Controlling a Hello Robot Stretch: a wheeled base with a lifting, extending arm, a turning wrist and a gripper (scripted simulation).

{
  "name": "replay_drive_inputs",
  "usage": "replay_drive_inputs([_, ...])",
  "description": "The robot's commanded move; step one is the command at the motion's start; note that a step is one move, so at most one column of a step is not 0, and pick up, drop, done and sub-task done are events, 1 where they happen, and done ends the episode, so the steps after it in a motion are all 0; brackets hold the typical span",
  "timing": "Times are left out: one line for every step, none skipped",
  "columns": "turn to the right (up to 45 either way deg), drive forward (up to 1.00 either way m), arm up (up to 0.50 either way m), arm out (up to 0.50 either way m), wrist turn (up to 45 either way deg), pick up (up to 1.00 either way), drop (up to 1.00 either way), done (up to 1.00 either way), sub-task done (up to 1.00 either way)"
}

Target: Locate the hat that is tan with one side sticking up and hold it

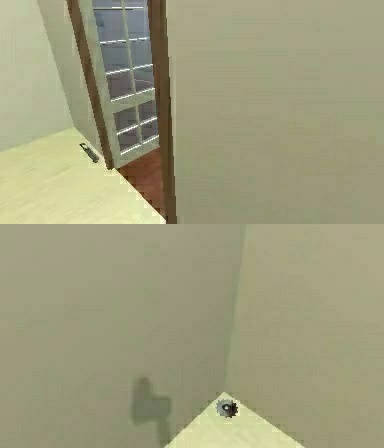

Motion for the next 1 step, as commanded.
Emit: replay_drive_inputs([-36.0,0.0,0.0,0.0,0.0,0.0,0.0,0.0,0.0])
